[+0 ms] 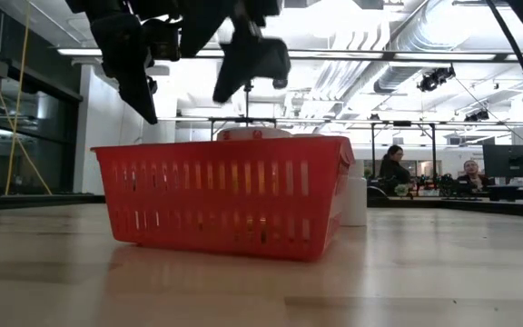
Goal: Pick and place pill bottles into a basket
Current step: Put the bottom orange pill bottle into the basket
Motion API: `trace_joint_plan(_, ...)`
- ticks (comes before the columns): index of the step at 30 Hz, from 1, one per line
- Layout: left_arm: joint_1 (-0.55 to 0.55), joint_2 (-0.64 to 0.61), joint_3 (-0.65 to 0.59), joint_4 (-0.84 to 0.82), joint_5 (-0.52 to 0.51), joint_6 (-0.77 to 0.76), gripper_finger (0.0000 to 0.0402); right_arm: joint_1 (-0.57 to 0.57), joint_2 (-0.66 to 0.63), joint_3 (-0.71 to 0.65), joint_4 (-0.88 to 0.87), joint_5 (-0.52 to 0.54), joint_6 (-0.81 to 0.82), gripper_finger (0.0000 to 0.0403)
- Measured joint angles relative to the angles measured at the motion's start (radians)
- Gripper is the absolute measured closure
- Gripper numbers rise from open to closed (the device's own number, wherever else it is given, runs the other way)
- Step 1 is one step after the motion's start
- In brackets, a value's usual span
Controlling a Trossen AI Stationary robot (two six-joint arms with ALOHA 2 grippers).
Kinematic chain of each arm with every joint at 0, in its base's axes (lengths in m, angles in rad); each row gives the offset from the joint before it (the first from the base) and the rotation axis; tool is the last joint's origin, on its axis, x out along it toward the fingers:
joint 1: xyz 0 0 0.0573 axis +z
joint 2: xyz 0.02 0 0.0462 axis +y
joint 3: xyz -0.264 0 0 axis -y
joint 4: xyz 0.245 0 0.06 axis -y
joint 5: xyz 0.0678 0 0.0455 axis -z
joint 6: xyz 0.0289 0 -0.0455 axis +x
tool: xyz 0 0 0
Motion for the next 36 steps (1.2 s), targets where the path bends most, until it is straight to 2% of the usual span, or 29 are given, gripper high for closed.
trace_joint_plan(7, 0.0, 0.0, 0.0, -0.001, 0.018, 0.016, 0.0115, -0.021, 0.0, 0.175, -0.216, 0.109, -0.074, 0.0139)
trace_joint_plan(16, 0.0, 0.0, 0.0, -0.01, 0.048, 0.049, 0.0115, -0.039, -0.075, 0.144, -0.386, 0.185, -0.152, 0.0139)
trace_joint_plan(28, 0.0, -0.01, 0.0, -0.053, 0.077, 0.123, 0.0115, -0.056, -0.142, 0.141, -0.42, 0.222, -0.229, 0.0139)
trace_joint_plan(36, 0.001, -0.115, 0.0, -0.05, 0.091, 0.094, 0.0115, -0.077, -0.263, 0.142, -0.41, 0.317, -0.256, 0.0139)
